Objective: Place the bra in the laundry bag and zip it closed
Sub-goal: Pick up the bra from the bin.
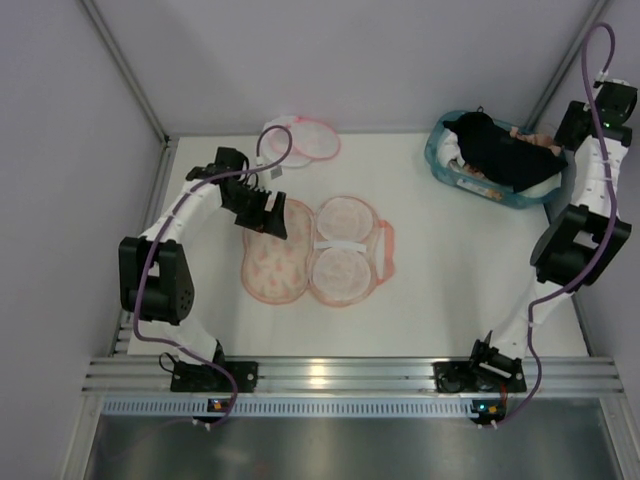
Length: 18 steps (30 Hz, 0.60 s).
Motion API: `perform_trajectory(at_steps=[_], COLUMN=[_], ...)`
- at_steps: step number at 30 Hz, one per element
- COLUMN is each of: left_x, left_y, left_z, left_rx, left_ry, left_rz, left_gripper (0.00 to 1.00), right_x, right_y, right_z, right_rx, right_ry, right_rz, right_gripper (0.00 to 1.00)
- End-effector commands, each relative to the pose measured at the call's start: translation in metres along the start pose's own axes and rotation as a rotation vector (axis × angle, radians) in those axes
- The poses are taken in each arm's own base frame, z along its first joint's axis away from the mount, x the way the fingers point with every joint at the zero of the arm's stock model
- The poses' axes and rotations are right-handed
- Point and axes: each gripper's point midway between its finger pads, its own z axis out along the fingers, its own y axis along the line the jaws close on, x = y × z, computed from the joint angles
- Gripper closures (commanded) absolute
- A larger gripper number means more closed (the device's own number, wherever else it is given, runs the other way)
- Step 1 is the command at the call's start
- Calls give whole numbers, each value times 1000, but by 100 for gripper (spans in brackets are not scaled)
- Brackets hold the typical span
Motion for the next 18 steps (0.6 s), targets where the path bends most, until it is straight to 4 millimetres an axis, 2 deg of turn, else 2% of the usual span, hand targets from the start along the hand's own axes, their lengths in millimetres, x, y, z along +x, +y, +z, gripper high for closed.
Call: perform_trajectory(at_steps=[1, 8, 18], left_x=[-24, -44, -48], left_y=[-15, -15, -12], left_z=[-19, -27, -26], left_rx=[37, 16, 1], left_ry=[-93, -133, -131], left_rz=[47, 32, 0], left_gripper=[12, 12, 12], right_x=[-14, 3, 15], right_y=[-17, -22, -16], right_z=[9, 32, 61], right_rx=[109, 130, 99], right_ry=[-46, -23, -15], right_rz=[22, 25, 24], right_gripper=[45, 48, 52])
